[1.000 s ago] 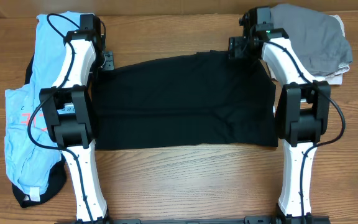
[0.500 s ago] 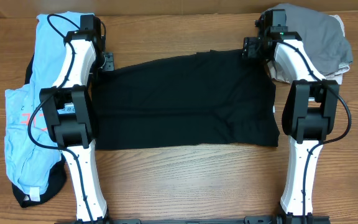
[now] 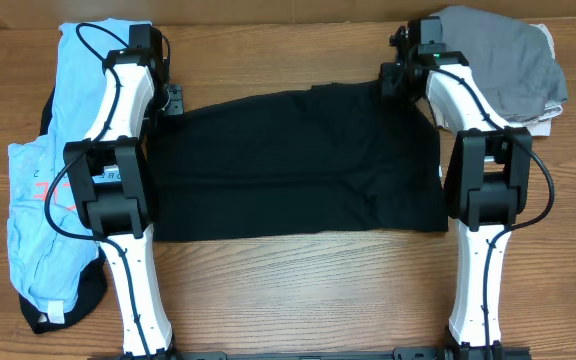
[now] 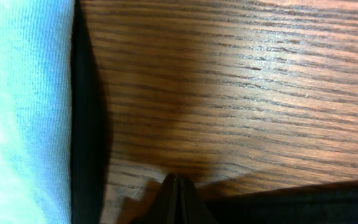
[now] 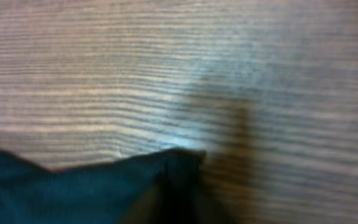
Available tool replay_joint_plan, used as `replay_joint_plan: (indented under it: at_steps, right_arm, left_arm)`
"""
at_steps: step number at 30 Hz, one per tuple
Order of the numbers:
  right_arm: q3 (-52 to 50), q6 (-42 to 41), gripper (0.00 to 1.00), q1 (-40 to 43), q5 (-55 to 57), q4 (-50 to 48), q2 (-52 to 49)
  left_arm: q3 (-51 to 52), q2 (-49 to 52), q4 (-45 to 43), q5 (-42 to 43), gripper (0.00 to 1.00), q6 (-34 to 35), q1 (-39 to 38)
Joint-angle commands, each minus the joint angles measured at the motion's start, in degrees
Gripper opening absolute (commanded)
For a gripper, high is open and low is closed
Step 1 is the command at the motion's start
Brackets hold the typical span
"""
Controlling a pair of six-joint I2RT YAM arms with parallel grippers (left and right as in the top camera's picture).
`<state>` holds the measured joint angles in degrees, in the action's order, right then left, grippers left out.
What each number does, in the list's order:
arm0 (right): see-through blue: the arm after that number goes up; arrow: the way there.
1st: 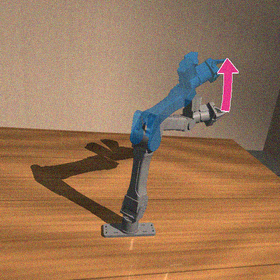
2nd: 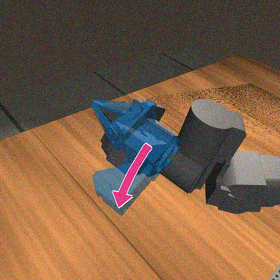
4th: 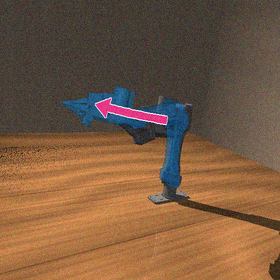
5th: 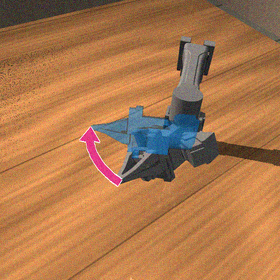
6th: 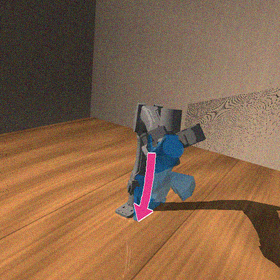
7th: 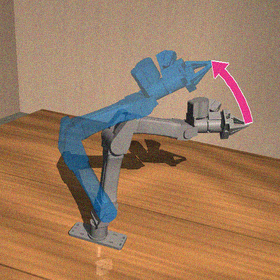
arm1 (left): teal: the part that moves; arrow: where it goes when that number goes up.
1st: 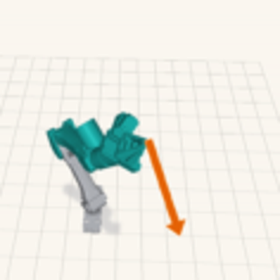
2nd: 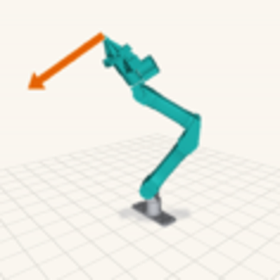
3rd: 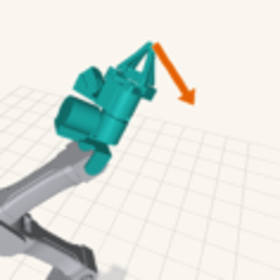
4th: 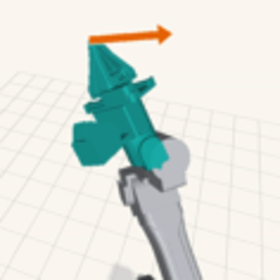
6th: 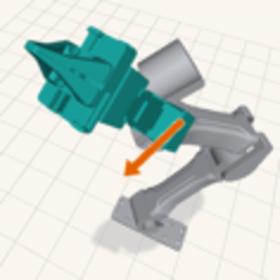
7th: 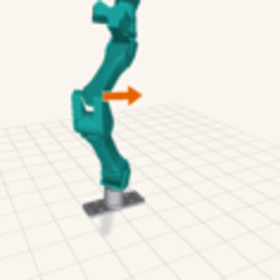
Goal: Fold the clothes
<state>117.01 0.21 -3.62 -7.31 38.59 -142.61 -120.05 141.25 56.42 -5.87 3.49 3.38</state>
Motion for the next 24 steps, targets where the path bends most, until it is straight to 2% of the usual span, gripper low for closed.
replay_joint_plan:
  at_steps: [1, 7, 14, 19, 24]
  right_arm:
    - [2.1, -2.2, 0.04, 0.7, -0.3, 0.7, -1.5]
    - [10.8, -3.2, 0.04, 2.2, -3.0, 11.4, 0.0]
    - [23.9, -2.7, 0.04, 1.9, -7.2, 34.6, 3.1]
    - [23.4, -0.1, 0.04, -1.6, -10.2, 50.7, 3.1]
    - [18.7, 0.2, 0.04, -7.1, -8.9, 56.8, 3.1]
  left_arm:
    - [-1.2, 1.2, 0.5, -0.7, 0.04, 1.0, -0.2]
    - [-1.2, 1.2, 1.0, -0.7, 0.04, 1.1, 0.0]
    - [-1.3, 1.2, 3.5, -0.7, 0.04, 1.0, 0.7]
    - [-1.3, 1.2, 5.5, 0.1, 0.04, 1.5, 0.7]
    - [-1.3, 1.2, 5.6, 1.5, 0.04, 1.5, 0.7]
